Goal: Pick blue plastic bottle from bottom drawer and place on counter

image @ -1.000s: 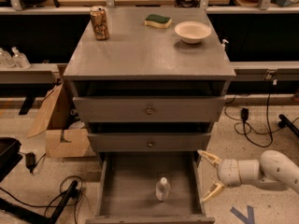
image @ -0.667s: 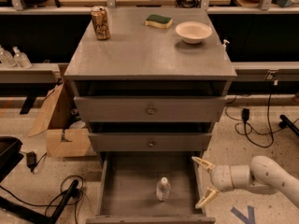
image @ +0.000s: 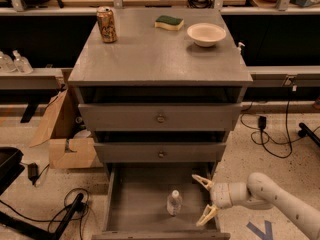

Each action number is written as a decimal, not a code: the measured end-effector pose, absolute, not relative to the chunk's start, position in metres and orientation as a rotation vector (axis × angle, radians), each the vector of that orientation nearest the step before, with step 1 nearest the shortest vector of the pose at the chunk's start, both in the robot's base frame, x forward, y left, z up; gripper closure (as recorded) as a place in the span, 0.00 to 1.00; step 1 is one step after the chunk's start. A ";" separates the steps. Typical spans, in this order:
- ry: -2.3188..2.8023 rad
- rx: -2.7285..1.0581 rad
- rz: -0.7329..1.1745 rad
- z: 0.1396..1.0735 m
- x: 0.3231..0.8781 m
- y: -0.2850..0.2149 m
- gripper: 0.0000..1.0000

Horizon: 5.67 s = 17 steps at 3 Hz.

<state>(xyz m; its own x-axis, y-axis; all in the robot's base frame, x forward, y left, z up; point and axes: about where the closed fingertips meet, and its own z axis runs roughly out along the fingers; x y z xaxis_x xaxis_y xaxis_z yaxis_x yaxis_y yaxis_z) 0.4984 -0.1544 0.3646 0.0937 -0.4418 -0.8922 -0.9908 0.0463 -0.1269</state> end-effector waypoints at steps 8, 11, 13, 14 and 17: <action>1.363 -1.528 0.963 0.206 0.580 -0.059 0.40; 1.354 -1.532 0.972 0.206 0.576 -0.050 1.00; 1.348 -1.446 0.752 0.301 0.598 -0.068 1.00; 1.402 -1.323 0.671 0.431 0.594 -0.109 1.00; 1.488 -1.309 0.849 0.645 0.497 -0.059 1.00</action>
Offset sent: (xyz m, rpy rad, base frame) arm 0.0080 0.0175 -0.0309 0.0272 0.0207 0.0054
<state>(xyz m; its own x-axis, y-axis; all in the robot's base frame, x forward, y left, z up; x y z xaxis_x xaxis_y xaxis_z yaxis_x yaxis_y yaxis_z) 0.4968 -0.0594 0.6452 0.0199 -0.3217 -0.9466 -0.9787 0.1872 -0.0843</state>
